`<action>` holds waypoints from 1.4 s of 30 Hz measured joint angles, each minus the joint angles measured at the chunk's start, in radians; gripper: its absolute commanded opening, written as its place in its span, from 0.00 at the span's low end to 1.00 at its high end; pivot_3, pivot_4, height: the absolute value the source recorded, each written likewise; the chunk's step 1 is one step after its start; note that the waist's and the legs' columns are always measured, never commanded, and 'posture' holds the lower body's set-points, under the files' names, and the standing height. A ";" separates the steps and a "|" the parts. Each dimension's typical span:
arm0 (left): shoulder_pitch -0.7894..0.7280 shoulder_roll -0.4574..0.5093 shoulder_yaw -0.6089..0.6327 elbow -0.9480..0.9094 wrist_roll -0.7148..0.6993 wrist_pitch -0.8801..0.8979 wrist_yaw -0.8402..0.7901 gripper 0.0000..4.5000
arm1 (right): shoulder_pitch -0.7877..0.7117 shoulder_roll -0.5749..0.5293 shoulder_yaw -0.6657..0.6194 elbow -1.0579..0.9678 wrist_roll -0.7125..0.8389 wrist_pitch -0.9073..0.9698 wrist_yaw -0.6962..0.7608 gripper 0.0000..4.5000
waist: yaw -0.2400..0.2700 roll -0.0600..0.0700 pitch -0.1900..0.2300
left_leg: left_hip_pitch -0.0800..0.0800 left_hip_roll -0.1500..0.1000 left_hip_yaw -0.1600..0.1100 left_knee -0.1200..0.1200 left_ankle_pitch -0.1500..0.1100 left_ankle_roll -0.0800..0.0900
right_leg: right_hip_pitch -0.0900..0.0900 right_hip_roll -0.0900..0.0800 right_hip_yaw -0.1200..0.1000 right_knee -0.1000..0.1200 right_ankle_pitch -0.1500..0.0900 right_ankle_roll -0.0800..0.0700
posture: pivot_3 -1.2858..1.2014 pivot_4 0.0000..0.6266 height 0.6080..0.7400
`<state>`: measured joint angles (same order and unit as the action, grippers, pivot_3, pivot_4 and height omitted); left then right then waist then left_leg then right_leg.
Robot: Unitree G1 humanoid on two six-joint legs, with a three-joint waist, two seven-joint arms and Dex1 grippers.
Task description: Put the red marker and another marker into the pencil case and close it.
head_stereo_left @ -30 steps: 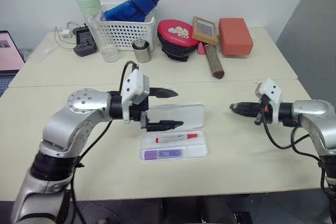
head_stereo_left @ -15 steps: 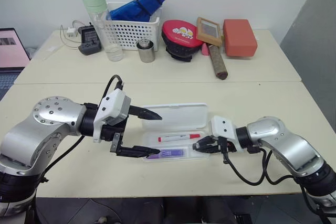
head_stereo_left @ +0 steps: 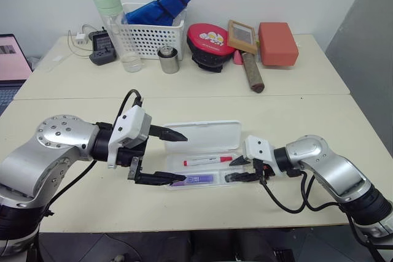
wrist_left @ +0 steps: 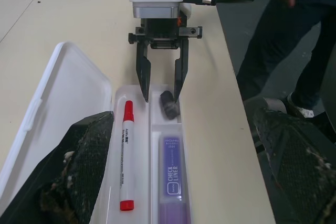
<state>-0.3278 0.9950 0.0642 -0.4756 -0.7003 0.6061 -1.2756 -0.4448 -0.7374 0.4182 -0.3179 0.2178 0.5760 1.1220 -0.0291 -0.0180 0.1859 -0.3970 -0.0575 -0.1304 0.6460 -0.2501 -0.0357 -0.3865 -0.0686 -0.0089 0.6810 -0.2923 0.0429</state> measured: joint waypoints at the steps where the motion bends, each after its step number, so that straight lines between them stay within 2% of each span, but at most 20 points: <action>1: 0.002 0.001 0.002 0.000 0.000 0.000 0.000 1.00 | 0.000 0.001 0.000 0.000 0.000 0.000 0.001 0.66 | 0.000 0.000 0.000 | 0.000 0.000 0.000 0.000 0.000 0.000 | 0.000 0.000 0.000 0.000 0.000 0.000 | 0.52 0.24 1.00; 7: 0.004 0.006 0.016 0.000 0.000 -0.001 0.002 1.00 | 0.000 0.001 -0.003 -0.001 0.006 0.001 0.013 0.97 | 0.000 0.000 0.000 | 0.000 0.000 0.000 0.000 0.000 0.000 | 0.000 0.000 0.000 0.000 0.000 0.000 | 0.52 0.24 1.00; 14: 0.010 0.007 0.047 0.001 -0.007 0.005 0.023 1.00 | -0.005 -0.003 -0.106 -0.054 0.130 0.052 0.042 0.99 | 0.000 0.000 0.000 | 0.000 0.000 0.000 0.000 0.000 0.000 | 0.000 0.000 0.000 0.000 0.000 0.000 | 0.52 0.24 1.00; 18: 0.036 0.036 0.161 0.023 -0.041 0.038 0.037 1.00 | -0.142 0.038 -0.298 -0.055 0.311 0.123 0.031 0.99 | -0.004 0.001 0.001 | 0.001 0.002 -0.001 0.000 0.000 0.000 | 0.001 0.000 -0.001 0.000 0.000 -0.001 | 0.52 0.24 1.00; 20: 0.048 0.044 0.191 0.041 -0.047 0.046 0.042 1.00 | -0.193 0.058 -0.329 -0.018 0.331 0.127 0.016 0.99 | -0.003 0.001 0.001 | 0.001 0.001 -0.001 -0.001 0.000 0.000 | 0.001 0.000 -0.001 0.000 0.000 -0.001 | 0.52 0.24 1.00; 22: 0.059 0.052 0.224 0.060 -0.048 0.062 0.048 1.00 | -0.275 0.107 -0.346 0.110 0.331 0.126 -0.019 0.91 | -0.005 0.001 0.001 | 0.001 0.001 0.001 -0.001 0.000 0.000 | 0.000 0.001 0.000 0.000 0.001 -0.001 | 0.52 0.24 1.00; 23: 0.063 0.054 0.231 0.061 -0.048 0.063 0.048 1.00 | -0.291 0.115 -0.348 0.137 0.331 0.126 -0.025 0.90 | -0.005 0.001 0.001 | 0.001 0.001 0.000 -0.001 0.000 0.000 | 0.000 0.002 0.000 0.001 0.001 -0.001 | 0.52 0.24 1.00; 26: 0.069 0.059 0.269 0.087 -0.049 0.068 0.057 1.00 | -0.416 0.173 -0.353 0.359 0.278 0.090 -0.084 0.75 | -0.005 0.001 0.001 | 0.001 0.001 0.001 -0.001 0.000 0.000 | -0.001 0.002 0.001 0.001 0.001 -0.002 | 0.52 0.24 1.00; 28: 0.077 0.062 0.283 0.098 -0.048 0.068 0.064 1.00 | -0.513 0.213 -0.304 0.555 0.184 0.018 -0.106 0.65 | -0.007 0.001 0.001 | 0.001 0.002 0.002 -0.001 0.000 0.000 | -0.001 0.002 0.001 0.000 0.001 -0.002 | 0.52 0.24 1.00; 32: 0.087 0.065 0.303 0.096 -0.049 0.069 0.065 1.00 | -0.577 0.297 -0.206 0.822 0.067 -0.087 -0.083 0.45 | -0.012 0.001 0.001 | 0.000 0.002 0.002 -0.001 0.003 -0.005 | -0.003 0.003 0.002 0.000 0.001 -0.002 | 0.52 0.24 1.00; 33: 0.091 0.066 0.306 0.094 -0.050 0.070 0.065 1.00 | -0.592 0.315 -0.184 0.879 0.038 -0.113 -0.072 0.37 | -0.013 0.001 0.001 | -0.001 0.002 0.002 -0.001 0.003 -0.005 | -0.003 0.003 0.002 0.000 0.001 -0.002 | 0.52 0.24 1.00; 39: 0.138 0.067 0.347 0.073 -0.070 0.088 0.072 1.00 | -0.679 0.361 -0.111 1.069 -0.082 -0.242 0.017 0.04 | -0.016 0.001 0.001 | -0.001 0.002 0.001 -0.001 0.003 -0.006 | -0.004 0.002 0.001 0.000 0.001 -0.002 | 0.52 0.24 1.00; 40: 0.144 0.067 0.354 0.068 -0.072 0.088 0.076 1.00 | -0.681 0.367 -0.110 1.073 -0.086 -0.254 0.034 0.00 | -0.016 0.001 0.001 | -0.001 0.002 0.001 -0.001 0.003 -0.006 | -0.004 0.002 0.001 0.000 0.001 -0.002 | 0.52 0.24 1.00; 42: 0.155 0.067 0.365 0.053 -0.076 0.090 0.087 1.00 | -0.682 0.374 -0.104 1.073 -0.101 -0.273 0.075 0.00 | -0.016 0.001 0.001 | -0.001 0.002 0.000 -0.001 0.003 -0.006 | -0.004 0.003 0.001 0.001 0.001 -0.003 | 0.52 0.24 1.00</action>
<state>-0.1728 1.0621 0.4294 -0.4224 -0.7767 0.6958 -1.1888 -1.1265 -0.3633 0.3147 0.7549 0.1164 0.3034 1.1970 -0.0455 -0.0168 0.1871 -0.3980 -0.0554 -0.1300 0.6450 -0.2467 -0.0417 -0.3900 -0.0661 -0.0077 0.6816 -0.2911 0.0404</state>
